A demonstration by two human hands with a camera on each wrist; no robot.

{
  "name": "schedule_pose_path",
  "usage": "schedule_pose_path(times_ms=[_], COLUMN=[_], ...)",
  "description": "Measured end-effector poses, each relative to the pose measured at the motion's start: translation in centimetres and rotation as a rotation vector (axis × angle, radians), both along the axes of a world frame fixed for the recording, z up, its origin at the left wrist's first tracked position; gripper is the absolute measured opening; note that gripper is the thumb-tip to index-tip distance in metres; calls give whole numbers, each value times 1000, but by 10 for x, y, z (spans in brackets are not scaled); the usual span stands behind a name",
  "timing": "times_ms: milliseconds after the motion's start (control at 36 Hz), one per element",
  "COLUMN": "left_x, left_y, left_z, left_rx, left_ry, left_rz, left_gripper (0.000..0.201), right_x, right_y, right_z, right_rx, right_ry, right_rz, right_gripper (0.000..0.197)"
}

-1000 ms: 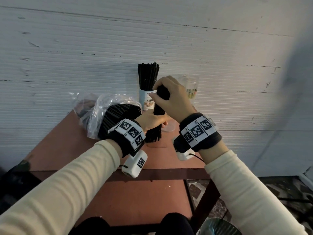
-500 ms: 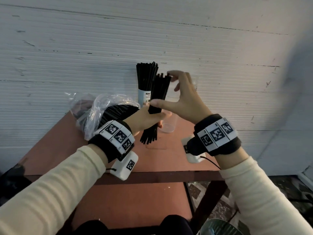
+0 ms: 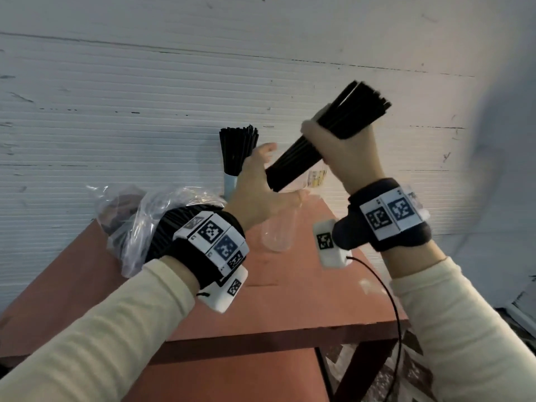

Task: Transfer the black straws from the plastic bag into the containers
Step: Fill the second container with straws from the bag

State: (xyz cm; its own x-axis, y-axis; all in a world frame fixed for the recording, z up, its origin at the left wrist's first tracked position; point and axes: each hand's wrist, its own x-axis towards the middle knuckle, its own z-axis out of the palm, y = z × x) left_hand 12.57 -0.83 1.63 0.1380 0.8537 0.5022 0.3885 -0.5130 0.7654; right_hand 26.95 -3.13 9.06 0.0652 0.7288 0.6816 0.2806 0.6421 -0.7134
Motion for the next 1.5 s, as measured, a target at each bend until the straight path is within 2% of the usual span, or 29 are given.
schedule_pose_path(times_ms=[83,167,278,444,528,611,722,778,833,944,1083,1194,1250,1305,1333,1417,1500], left_x=[5,6,0,-5,-5,-4,-4,-4,-4,-3,1,-4,-10,-20,-26,-50,-81], left_y=[22,38,50,51,50,51,52,52,51,47,41,35,30,24,20,6,-9], left_z=[-2,-9,-18,-24,-26,-26,-26,-26,-27,-26,-20,-17,-16,-15,-15,-9,2], left_rx=[-131,-221,-295,-264,-256,-247,-217,-220,-227,-235,-290,-351,-376,-354,-306,-105,-20], left_ry=[35,103,175,186,183,174,171,161,138,114,125,116,162,196,195,188,187], left_rz=[44,15,23,37,52,59,63,57,49,25,9,-6,33,88,111,196,280], left_gripper=[118,126,108,99,98,87,77,75,74,76,92,113,115,108,98,51,27], right_x=[7,10,7,-4,-10,-14,-17,-18,-18,-15,-10,-8,-10,-17,-21,-38,-60], right_y=[20,42,66,88,92,91,90,90,88,80,68,55,46,39,36,28,19], right_z=[16,17,6,-9,-14,-17,-17,-16,-16,-13,-10,-8,-7,-10,-11,-18,-29], right_rx=[-7,-73,-219,-510,-594,-675,-726,-741,-740,-650,-508,-340,-221,-70,17,269,352], right_ry=[34,-31,-218,-478,-573,-700,-727,-731,-732,-793,-849,-782,-726,-665,-624,-498,-492], right_rz=[-90,-147,-126,-52,-96,-144,-87,-72,-54,-110,-220,-266,-271,-274,-273,-235,-154], right_gripper=[12,17,26,31,31,34,34,50,54,56,89,84,74,58,48,23,10])
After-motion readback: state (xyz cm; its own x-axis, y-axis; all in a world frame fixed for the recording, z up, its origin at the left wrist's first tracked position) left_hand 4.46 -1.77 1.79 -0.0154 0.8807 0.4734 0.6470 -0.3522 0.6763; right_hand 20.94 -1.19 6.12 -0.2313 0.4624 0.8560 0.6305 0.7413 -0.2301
